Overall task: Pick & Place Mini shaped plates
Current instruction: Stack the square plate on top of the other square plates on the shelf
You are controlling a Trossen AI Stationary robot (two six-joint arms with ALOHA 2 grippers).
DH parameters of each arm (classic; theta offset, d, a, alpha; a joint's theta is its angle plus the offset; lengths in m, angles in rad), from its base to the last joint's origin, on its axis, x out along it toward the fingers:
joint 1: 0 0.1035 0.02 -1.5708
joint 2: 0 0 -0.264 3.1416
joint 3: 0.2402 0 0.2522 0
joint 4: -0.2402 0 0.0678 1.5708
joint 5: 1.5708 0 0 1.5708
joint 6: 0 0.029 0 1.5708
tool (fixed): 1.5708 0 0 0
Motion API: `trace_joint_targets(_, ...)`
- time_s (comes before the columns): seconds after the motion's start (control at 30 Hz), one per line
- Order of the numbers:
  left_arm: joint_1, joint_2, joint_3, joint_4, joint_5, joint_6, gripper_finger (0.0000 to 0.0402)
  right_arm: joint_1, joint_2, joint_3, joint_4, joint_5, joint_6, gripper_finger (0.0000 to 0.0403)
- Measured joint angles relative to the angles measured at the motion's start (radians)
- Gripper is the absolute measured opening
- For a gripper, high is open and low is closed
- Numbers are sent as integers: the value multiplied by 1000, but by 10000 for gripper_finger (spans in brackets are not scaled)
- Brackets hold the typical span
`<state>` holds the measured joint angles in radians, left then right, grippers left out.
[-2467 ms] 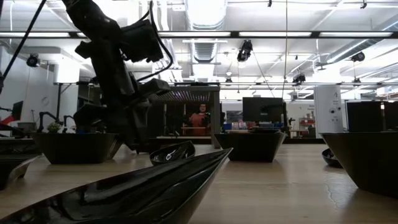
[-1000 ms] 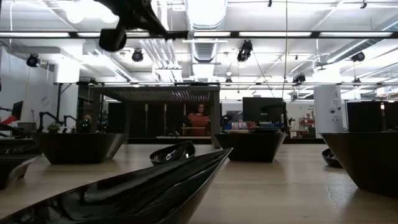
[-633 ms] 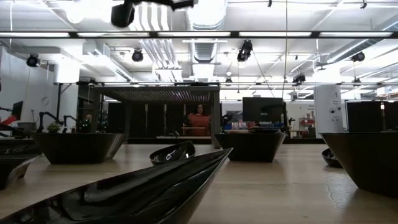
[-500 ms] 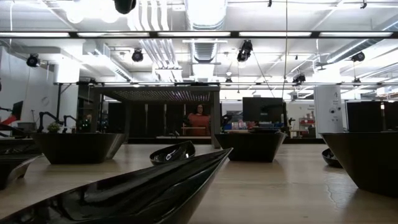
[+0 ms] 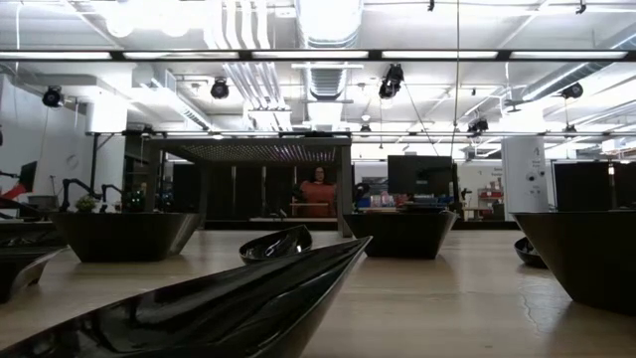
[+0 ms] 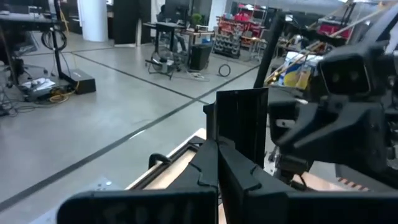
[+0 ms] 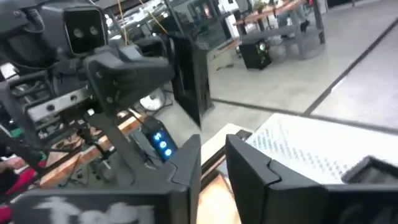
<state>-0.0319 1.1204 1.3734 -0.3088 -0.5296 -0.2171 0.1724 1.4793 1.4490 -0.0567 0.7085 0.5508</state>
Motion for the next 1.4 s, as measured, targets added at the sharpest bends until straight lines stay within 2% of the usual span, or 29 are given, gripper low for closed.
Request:
trace_joint_targets(0.27,12,9,-4,-14,-26,13,0,-42,51,0,69,-1,-34,160)
trace_joint_targets(0.4,17,9,-5,-24,-55,56,0,-41,62,0,146,0,-120,181)
trace_joint_targets(0.5,18,9,-5,-23,-57,75,0,-45,74,0,176,0,-164,181)
trace_joint_targets(1.4,18,9,-5,-23,-42,110,0,-109,90,0,213,-5,-166,130)
